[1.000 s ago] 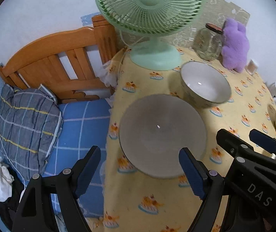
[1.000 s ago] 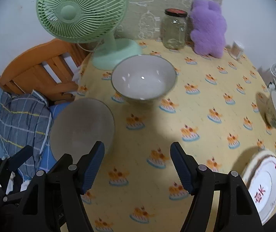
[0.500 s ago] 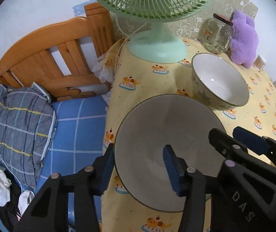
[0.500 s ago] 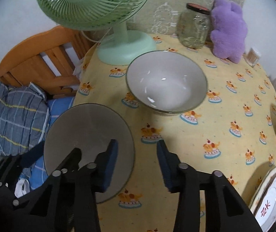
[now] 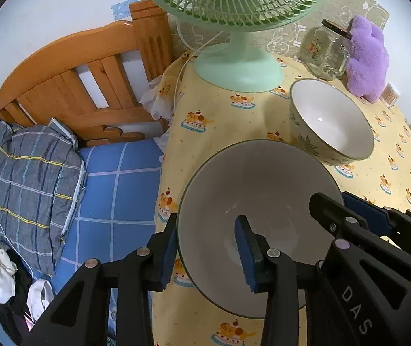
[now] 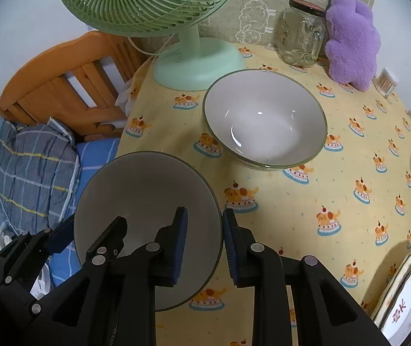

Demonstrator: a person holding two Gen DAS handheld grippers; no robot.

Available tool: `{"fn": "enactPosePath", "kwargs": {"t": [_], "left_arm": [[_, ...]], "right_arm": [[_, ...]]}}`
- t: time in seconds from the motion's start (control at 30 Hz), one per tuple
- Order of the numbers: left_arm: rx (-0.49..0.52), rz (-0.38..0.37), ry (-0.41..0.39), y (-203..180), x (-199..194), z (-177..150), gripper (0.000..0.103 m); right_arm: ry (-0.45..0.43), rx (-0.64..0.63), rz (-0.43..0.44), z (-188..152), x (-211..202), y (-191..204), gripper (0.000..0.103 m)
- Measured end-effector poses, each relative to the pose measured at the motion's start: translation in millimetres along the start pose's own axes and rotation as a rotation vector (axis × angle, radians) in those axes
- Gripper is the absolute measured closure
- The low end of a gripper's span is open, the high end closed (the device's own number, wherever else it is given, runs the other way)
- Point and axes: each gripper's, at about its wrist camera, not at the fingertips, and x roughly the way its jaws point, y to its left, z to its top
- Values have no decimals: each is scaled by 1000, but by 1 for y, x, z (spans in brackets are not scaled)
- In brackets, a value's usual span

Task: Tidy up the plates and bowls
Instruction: 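Lift the large bowl with both grippers and carry it toward the plate stack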

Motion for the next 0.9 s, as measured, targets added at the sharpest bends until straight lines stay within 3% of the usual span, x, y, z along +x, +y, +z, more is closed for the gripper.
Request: {"fn": "enactPosePath", "kwargs": {"t": [0.4, 0.9], "left_arm": [[49, -42, -9, -24, -25, -16, 65], [149, -123, -10, -72, -62, -62, 65]], "right_arm": [[-6, 52, -30, -23, -32, -22, 74], [-18, 160, -77, -84, -82, -67, 74]]}}
